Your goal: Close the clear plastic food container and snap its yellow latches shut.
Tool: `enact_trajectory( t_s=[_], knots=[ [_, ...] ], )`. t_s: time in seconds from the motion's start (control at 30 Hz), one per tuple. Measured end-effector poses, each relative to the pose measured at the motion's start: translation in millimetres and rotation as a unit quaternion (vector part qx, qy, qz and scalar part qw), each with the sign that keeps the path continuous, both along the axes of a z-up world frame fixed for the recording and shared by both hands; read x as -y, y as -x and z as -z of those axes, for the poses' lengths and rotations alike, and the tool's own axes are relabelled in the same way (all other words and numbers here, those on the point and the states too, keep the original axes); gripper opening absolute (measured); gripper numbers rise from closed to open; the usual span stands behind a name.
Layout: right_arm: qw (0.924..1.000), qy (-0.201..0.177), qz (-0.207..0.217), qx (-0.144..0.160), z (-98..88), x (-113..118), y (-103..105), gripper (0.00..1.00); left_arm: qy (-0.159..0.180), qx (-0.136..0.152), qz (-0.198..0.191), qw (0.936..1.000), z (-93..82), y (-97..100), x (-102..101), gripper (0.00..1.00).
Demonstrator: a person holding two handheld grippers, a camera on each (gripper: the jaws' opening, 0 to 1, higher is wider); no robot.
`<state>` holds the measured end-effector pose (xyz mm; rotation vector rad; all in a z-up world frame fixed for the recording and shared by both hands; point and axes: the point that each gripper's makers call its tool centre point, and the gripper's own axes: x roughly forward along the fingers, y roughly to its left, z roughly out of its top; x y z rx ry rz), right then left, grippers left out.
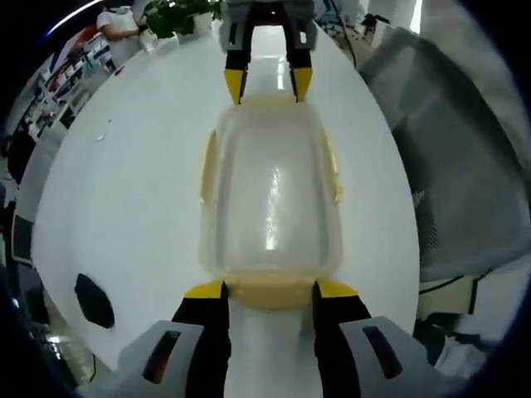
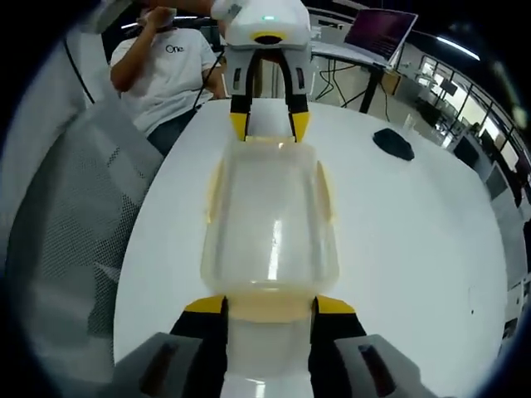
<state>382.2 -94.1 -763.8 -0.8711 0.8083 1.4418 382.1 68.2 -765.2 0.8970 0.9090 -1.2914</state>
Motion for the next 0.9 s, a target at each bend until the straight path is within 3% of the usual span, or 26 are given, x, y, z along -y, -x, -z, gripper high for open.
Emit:
enact_trajectory(
  t_s=[0.53, 0.9],
  knots=[
    [0.9995, -0.029, -0.002, 0.012, -52.2, 2.2, 7.3, 0.37, -0.008, 0.010, 0.002, 0.9999, -46.3, 6.8, 2.3, 0.37],
    [0.9990, -0.045, -0.005, 0.002, -81.0, 7.6, 11.6, 0.37, -0.013, 0.006, 0.002, 0.9999, -78.9, 12.7, 7.8, 0.37]
  ],
)
